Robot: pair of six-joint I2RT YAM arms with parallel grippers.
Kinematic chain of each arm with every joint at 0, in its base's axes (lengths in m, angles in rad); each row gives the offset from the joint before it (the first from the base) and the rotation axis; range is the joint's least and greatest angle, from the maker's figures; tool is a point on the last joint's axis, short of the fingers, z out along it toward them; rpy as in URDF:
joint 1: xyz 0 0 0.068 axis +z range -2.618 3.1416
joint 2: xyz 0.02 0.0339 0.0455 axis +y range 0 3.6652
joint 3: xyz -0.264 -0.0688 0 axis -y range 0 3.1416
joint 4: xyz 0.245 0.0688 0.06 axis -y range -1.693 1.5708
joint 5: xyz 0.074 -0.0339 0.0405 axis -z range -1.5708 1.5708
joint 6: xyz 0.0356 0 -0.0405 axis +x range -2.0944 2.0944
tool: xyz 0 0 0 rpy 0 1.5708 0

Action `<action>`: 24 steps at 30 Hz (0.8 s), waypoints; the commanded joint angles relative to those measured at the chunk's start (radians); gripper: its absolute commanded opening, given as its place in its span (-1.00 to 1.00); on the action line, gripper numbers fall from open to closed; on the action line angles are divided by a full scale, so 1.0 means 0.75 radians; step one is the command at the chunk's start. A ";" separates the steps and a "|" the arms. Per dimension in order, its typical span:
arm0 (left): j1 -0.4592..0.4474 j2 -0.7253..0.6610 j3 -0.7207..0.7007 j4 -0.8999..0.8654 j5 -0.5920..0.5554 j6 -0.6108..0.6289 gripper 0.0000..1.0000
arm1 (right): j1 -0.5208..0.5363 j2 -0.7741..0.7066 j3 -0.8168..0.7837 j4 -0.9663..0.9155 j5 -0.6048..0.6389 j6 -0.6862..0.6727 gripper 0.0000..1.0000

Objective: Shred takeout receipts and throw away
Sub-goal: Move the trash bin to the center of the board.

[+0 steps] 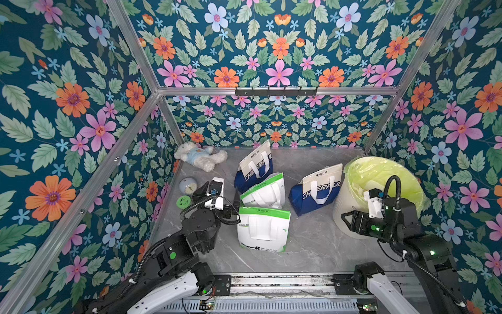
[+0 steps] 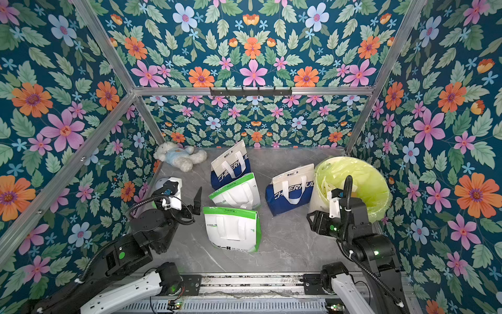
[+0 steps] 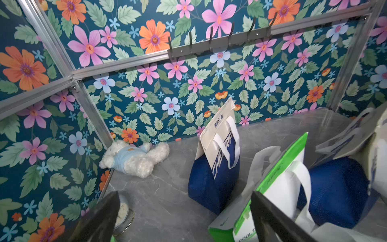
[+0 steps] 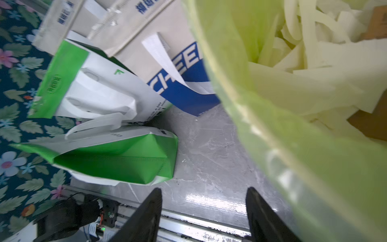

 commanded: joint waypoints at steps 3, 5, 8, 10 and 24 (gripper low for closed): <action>-0.001 0.021 -0.022 -0.099 -0.067 -0.044 0.99 | -0.003 0.096 -0.031 0.057 0.173 0.003 0.45; 0.003 0.048 -0.018 -0.118 -0.039 -0.041 0.99 | -0.006 0.145 -0.019 0.103 0.211 0.001 0.46; 0.033 0.119 0.020 -0.188 -0.040 -0.056 0.99 | -0.011 0.222 0.018 0.174 0.243 -0.034 0.48; 0.115 0.163 0.043 -0.198 0.051 -0.063 0.99 | -0.023 0.269 0.042 0.216 0.247 -0.064 0.49; 0.904 0.487 0.247 -0.113 0.706 -0.210 0.99 | -0.361 0.490 0.119 0.487 -0.124 -0.146 0.51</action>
